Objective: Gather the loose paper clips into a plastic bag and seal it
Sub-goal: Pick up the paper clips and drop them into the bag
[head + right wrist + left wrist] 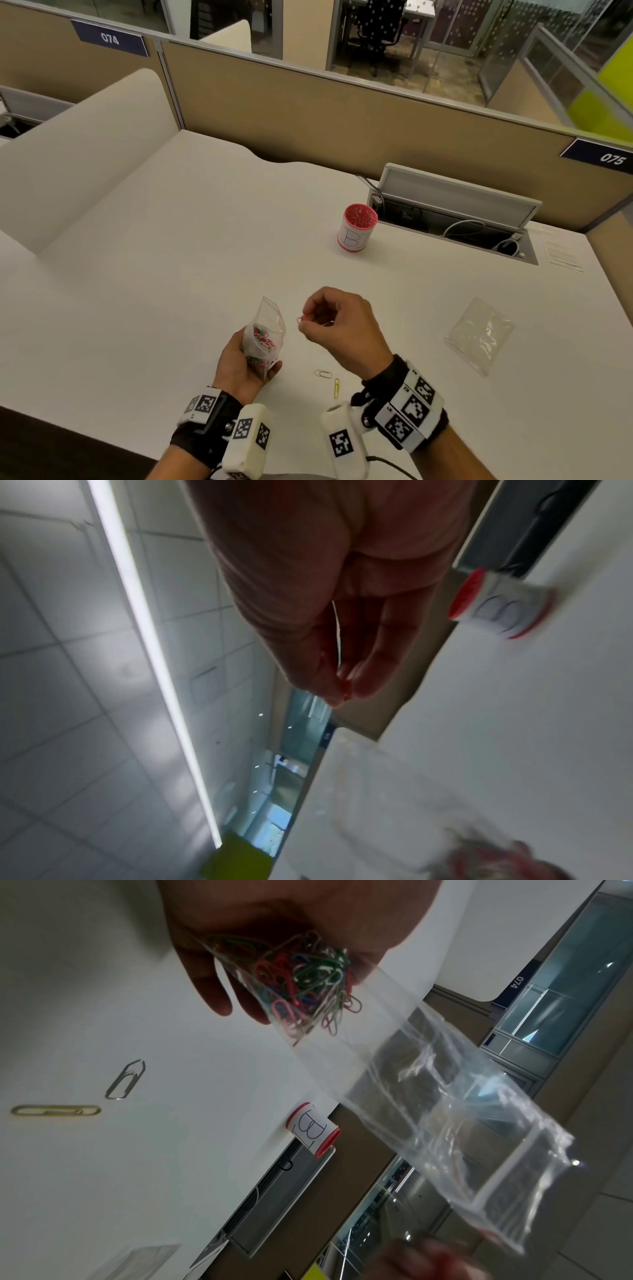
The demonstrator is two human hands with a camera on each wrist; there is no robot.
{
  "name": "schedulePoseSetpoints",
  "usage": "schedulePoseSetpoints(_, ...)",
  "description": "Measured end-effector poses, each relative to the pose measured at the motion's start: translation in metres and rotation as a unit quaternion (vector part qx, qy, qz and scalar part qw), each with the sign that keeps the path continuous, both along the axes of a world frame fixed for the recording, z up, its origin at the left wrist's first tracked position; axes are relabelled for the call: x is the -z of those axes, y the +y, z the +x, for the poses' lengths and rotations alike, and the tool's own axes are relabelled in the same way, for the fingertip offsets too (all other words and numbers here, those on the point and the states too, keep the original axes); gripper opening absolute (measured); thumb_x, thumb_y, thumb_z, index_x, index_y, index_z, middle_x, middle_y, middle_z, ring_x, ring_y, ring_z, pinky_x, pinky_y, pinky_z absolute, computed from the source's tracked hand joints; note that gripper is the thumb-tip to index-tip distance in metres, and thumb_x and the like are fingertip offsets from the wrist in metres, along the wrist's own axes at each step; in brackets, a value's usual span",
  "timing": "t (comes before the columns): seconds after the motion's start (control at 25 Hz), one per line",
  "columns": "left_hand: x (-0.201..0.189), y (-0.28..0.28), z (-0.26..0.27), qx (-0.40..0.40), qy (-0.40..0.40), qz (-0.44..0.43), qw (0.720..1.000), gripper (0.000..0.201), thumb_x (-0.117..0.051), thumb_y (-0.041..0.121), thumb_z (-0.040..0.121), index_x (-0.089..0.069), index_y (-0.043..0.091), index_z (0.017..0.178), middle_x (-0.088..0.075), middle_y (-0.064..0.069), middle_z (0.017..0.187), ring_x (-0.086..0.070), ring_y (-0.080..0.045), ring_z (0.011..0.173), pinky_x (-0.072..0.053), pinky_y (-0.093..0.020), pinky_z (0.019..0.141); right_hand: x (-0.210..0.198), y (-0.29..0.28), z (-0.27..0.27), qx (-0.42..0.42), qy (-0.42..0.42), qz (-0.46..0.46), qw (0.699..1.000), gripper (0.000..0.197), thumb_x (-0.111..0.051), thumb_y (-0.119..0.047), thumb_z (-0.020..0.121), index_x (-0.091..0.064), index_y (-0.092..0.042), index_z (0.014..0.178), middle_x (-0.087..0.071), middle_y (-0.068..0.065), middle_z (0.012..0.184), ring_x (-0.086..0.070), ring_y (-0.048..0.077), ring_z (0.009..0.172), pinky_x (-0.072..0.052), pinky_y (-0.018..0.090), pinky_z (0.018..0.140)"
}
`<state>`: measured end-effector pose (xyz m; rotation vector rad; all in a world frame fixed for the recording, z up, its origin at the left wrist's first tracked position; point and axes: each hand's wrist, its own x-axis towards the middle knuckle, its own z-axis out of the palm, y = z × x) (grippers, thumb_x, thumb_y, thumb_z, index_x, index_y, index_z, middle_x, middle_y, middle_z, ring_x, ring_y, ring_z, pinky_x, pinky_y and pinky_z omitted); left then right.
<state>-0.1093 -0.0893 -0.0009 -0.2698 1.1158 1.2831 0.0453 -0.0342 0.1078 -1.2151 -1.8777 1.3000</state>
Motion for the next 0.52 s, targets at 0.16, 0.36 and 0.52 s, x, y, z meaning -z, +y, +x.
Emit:
schedulePoseSetpoints(0.16, 0.002, -0.001, 0.004, 0.008, 0.018, 0.009, 1.0, 0.032, -0.044, 0.036, 0.092, -0.061, 0.01, 0.091, -0.066, -0.008, 0.058, -0.051, -0.023, 0.065, -0.044, -0.038, 0.069, -0.008, -0.01, -0.024, -0.033, 0.003, 0.007, 0.999, 0.019, -0.075, -0.011, 0.074, -0.068, -0.019, 0.089, -0.07, -0.002, 0.078, -0.065, 0.007, 0.07, -0.058, 0.023, 0.072)
schedulePoseSetpoints(0.36, 0.004, -0.004, -0.001, 0.003, 0.013, -0.005, 1.0, 0.032, -0.042, 0.035, 0.094, -0.06, 0.01, 0.09, -0.063, -0.01, 0.066, -0.05, -0.024, 0.066, -0.043, -0.038, 0.068, 0.021, -0.002, -0.011, 0.042, 0.026, 0.004, 0.999, 0.012, -0.072, -0.014, 0.079, -0.07, -0.023, 0.086, -0.071, -0.005, 0.077, -0.067, 0.008, 0.071, -0.058, 0.025, 0.073)
schedulePoseSetpoints(0.52, 0.012, -0.004, -0.004, 0.002, 0.014, -0.008, 1.0, 0.029, -0.041, 0.035, 0.093, -0.059, 0.012, 0.096, -0.061, -0.011, 0.081, -0.052, -0.024, 0.069, -0.045, -0.04, 0.07, 0.072, 0.015, 0.029, -0.04, -0.226, 0.014, 0.973, 0.022, -0.069, -0.022, 0.082, -0.069, -0.024, 0.103, -0.069, -0.006, 0.096, -0.064, 0.009, 0.085, -0.05, 0.024, 0.081)
